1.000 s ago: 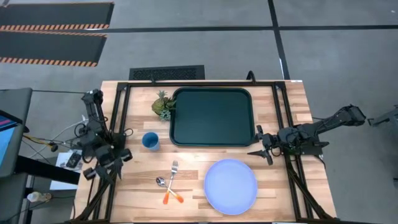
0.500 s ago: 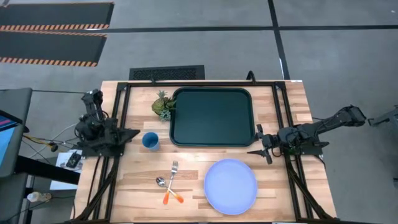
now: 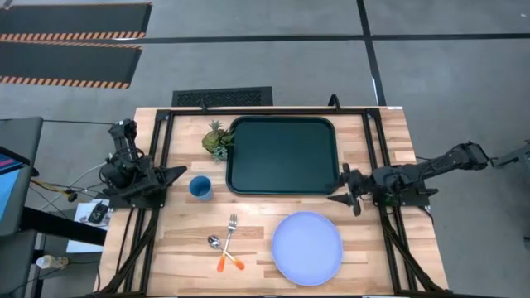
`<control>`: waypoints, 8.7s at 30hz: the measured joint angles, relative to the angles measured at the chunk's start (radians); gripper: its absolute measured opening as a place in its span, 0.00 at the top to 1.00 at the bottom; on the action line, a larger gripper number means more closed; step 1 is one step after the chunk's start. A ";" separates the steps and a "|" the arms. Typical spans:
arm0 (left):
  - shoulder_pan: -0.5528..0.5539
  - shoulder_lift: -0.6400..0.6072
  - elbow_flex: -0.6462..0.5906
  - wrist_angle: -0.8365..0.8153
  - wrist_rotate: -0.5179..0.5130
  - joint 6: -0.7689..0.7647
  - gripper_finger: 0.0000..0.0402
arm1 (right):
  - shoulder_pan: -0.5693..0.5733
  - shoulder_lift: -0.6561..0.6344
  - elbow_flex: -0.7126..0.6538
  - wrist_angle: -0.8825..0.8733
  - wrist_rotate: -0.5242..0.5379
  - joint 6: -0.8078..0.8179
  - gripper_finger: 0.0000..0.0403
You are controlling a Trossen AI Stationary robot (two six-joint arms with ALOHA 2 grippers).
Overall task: Pick and place plate/cup/fork/spoon on tray
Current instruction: Put the violet plate on the black tray, then put the blue cup on the black tray
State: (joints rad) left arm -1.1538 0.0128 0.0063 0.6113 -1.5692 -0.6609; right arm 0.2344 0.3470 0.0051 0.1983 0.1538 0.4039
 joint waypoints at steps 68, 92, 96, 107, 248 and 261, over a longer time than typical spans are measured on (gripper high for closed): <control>0.388 0.000 0.262 -0.221 0.301 0.297 0.36 | 0.263 1.236 0.829 -0.928 -0.191 0.851 0.30; 0.388 0.000 0.261 -0.380 0.264 0.141 0.36 | -0.049 1.069 1.154 -1.291 -0.057 0.497 0.99; 0.388 0.000 0.261 -0.397 0.263 0.120 0.36 | -0.272 1.136 1.251 -1.245 -0.047 0.284 0.99; 0.388 0.000 0.261 -0.396 0.260 0.117 0.36 | -0.701 1.379 1.360 -0.849 -0.394 0.060 0.99; 0.668 1.096 0.762 -1.933 1.241 -0.629 1.00 | -0.572 1.393 1.577 -1.122 -0.302 -0.064 0.60; 0.707 1.100 0.739 -1.699 1.145 -0.275 1.00 | -0.525 1.393 1.577 -1.130 -0.306 -0.073 0.63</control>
State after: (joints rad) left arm -0.4468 1.1130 0.7458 -1.0877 -0.4243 -0.9362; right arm -0.2908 1.7397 1.5822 -0.9318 -0.1526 0.3309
